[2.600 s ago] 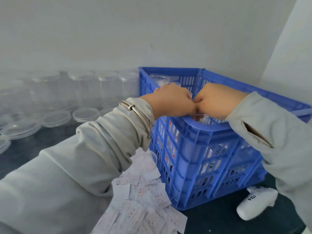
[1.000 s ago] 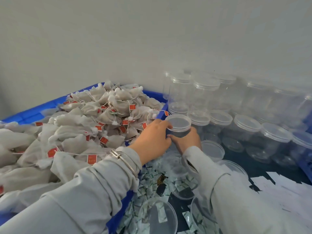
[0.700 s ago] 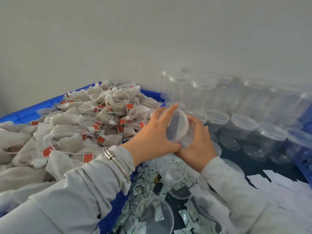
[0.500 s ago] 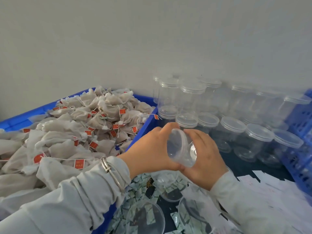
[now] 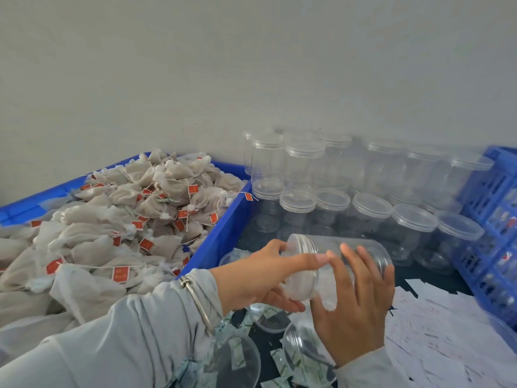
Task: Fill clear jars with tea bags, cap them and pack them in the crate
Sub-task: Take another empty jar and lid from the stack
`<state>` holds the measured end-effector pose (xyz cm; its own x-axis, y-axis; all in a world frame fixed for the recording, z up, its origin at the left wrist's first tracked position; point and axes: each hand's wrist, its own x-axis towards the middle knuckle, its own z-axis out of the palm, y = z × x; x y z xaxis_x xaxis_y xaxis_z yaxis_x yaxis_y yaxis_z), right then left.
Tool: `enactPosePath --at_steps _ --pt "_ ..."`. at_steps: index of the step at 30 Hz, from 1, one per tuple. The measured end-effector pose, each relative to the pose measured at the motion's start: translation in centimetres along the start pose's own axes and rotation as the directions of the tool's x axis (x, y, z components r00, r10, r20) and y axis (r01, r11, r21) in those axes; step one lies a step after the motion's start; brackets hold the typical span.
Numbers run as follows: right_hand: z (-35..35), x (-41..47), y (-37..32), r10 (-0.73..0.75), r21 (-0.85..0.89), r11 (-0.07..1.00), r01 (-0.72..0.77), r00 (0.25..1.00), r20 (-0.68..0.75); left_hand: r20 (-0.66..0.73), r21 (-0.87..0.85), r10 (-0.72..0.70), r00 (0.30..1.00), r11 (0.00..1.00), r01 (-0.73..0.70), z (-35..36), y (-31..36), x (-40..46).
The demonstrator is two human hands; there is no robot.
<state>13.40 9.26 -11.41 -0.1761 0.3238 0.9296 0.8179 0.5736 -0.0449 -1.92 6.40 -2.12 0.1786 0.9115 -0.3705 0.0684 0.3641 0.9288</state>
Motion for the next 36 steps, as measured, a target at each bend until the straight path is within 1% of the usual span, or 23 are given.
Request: enactPosePath --at_steps 1,3,4,5,7,9,11,14,16,20,24,26,27,28,29,30,31,32,33,34,35,36 --pt "0.0 -0.7 0.0 0.021 -0.012 1.0 -0.021 1.0 0.002 0.024 -0.023 -0.041 0.999 0.999 0.042 0.0 -0.2 0.1" --pt "-0.1 -1.5 0.8 0.108 -0.043 0.993 -0.109 0.994 -0.02 0.049 -0.142 -0.153 0.987 0.977 0.159 -0.2 -0.3 0.2" --pt "-0.2 -1.6 1.6 0.181 -0.055 0.982 -0.183 0.983 -0.034 0.048 -0.191 -0.195 0.98 0.961 0.2 -0.6 -0.2 0.2" --pt "-0.4 -1.6 2.5 0.268 -0.057 0.961 -0.271 0.962 -0.045 0.034 -0.21 -0.21 0.977 0.954 0.212 -1.0 -0.1 0.3" --pt "-0.9 -1.5 4.1 0.427 -0.035 0.903 -0.428 0.904 -0.026 -0.012 -0.227 -0.182 0.983 0.958 0.174 -1.8 0.2 0.7" --pt "-1.0 -1.4 4.2 0.509 0.014 0.86 -0.509 0.861 0.019 -0.073 -0.288 -0.125 0.989 0.952 0.099 -2.4 0.4 0.9" --pt "-0.8 -1.7 3.5 0.507 0.065 0.857 -0.512 0.858 0.076 -0.115 -0.334 -0.087 0.99 0.942 0.044 -2.5 0.6 1.2" --pt "-0.5 -2.0 2.5 0.467 0.149 0.865 -0.479 0.877 0.114 -0.195 -0.324 -0.051 0.979 0.946 -0.015 -2.7 0.3 1.9" --pt "-0.4 -2.0 2.2 0.481 0.194 0.845 -0.498 0.867 0.13 -0.228 -0.291 -0.037 0.973 0.956 -0.031 -2.9 0.3 2.1" --pt "-0.7 -1.9 2.2 0.487 0.223 0.836 -0.501 0.865 0.119 -0.23 -0.201 -0.015 0.973 0.979 -0.033 -3.2 0.2 2.1" --pt "-1.1 -1.6 1.7 0.484 0.293 0.815 -0.501 0.865 0.132 -0.256 -0.054 0.058 0.965 0.996 -0.074 -3.5 0.3 2.1" --pt "-1.3 -1.6 1.1 0.502 0.381 0.761 -0.525 0.849 0.167 -0.268 -0.064 0.106 0.958 0.99 -0.127 -4.0 0.7 2.0" --pt "-1.5 -1.6 0.7 0.511 0.422 0.726 -0.543 0.837 0.198 -0.3 -0.044 0.154 0.941 0.984 -0.175 -4.6 0.9 2.0" --pt "-1.6 -1.6 0.3 0.517 0.451 0.691 -0.564 0.823 0.237 -0.38 0.058 0.232 0.895 0.972 -0.227 -5.5 1.1 2.1" --pt "-1.8 -1.5 -0.2 0.522 0.476 0.652 -0.589 0.805 0.281 -0.473 0.254 0.345 0.811 0.934 -0.25 -6.8 1.2 2.3" --pt "-2.0 -1.4 -0.7 0.524 0.499 0.613 -0.612 0.788 0.323 -0.529 0.465 0.469 0.707 0.858 -0.221 -8.2 1.2 2.3" --pt "-2.1 -1.3 -1.3 0.513 0.522 0.581 -0.624 0.779 0.36 -0.549 0.621 0.563 0.618 0.77 -0.15 -9.7 1.0 2.2" --pt "-2.3 -1.1 -1.7 0.488 0.543 0.561 -0.625 0.779 0.393 -0.557 0.702 0.605 0.57 0.709 -0.066 -11.2 0.8 2.1" --pt "-2.4 -0.9 -2.2 0.455 0.561 0.549 -0.619 0.785 0.421 -0.575 0.731 0.603 0.554 0.682 0.016 -12.8 0.3 2.0" --pt "-2.5 -0.7 -2.7 0.422 0.579 0.54 -0.611 0.792 0.442 -0.605 0.735 0.564 0.562 0.668 0.12 -14.4 -0.3 1.9" --pt "-2.6 -0.6 -3.1 0.405 0.599 0.517 -0.612 0.791 0.459 -0.629 0.735 0.506 0.59 0.634 0.24 -15.6 -0.9 1.8" --pt "-2.7 -0.6 -3.6 0.401 0.621 0.476 -0.623 0.782 0.478 -0.646 0.737 0.438 0.625 0.572 0.361 -16.6 -1.5 1.7"
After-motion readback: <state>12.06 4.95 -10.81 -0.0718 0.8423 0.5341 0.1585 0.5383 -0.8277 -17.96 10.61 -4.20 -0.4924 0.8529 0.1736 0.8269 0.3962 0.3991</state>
